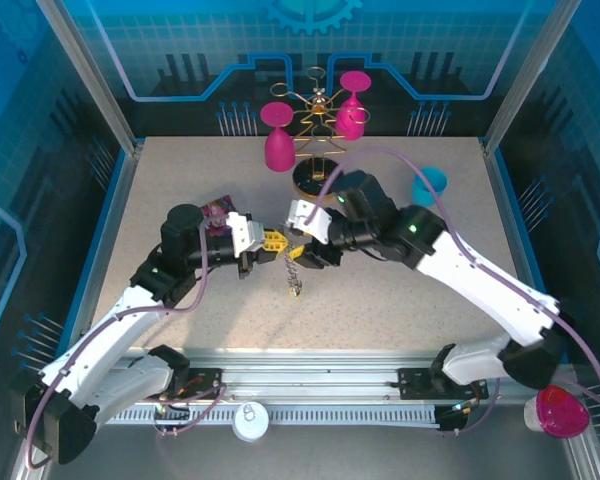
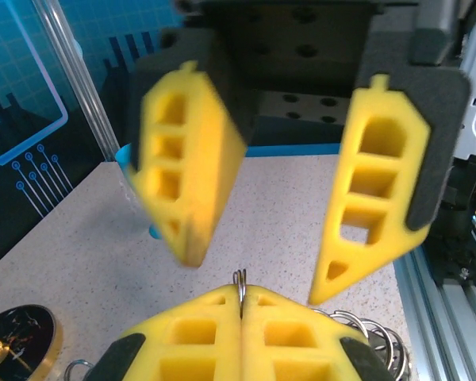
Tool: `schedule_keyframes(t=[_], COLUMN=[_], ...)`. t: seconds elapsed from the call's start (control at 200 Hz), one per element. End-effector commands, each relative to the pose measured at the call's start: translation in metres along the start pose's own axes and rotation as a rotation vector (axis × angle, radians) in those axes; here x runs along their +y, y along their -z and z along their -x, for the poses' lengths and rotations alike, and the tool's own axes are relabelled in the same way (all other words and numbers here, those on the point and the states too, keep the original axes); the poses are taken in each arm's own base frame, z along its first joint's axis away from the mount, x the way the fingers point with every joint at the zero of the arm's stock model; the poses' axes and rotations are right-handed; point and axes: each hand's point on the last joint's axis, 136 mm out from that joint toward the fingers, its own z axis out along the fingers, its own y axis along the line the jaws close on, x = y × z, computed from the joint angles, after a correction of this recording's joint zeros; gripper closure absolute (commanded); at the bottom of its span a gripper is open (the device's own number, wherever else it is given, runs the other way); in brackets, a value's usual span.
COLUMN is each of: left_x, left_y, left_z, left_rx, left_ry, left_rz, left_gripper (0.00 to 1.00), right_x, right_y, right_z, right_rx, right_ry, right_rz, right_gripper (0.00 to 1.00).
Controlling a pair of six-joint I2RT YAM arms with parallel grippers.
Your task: Put the keys on the keyring
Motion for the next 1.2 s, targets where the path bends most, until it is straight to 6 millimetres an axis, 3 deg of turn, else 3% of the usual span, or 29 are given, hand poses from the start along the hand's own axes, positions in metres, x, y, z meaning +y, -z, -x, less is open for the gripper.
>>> schedule_keyframes(t=[0.0, 0.13, 0.415, 0.876, 1.196], left_x=[-0.003, -0.006, -0.012, -0.015, -0.017], left_y=[0.006, 0.008, 0.01, 0.01, 0.009], left_z=[0.033, 0.035, 0.035, 0.039, 0.047], left_rx=[-0.146, -0.171, -0.184, -0.195, -0.216], left_ry=[-0.045, -0.038, -0.027, -0.028, -0.025], left_rz=[0.002, 0.003, -0.019, -0.042, -0.077], left_gripper=[1.0, 1.0, 1.0, 1.0, 1.0], right_x=[-0.015, -0.007, -0.005, 0.001, 0.005], right_y=[0.013, 0.007, 0.004, 0.004, -0.015], right_z=[0.031, 0.017, 0.01, 0.012, 0.016], right_rx=[-0.221, -0.19, -0.154, -0.152, -0.133], right_ry=[-0.012, -0.057, -0.055, -0.039, -0.103], right_rz=[-0.106, -0.068, -0.059, -0.016, 0.065], right_gripper=[0.53, 0.57, 0.68, 1.0, 0.99])
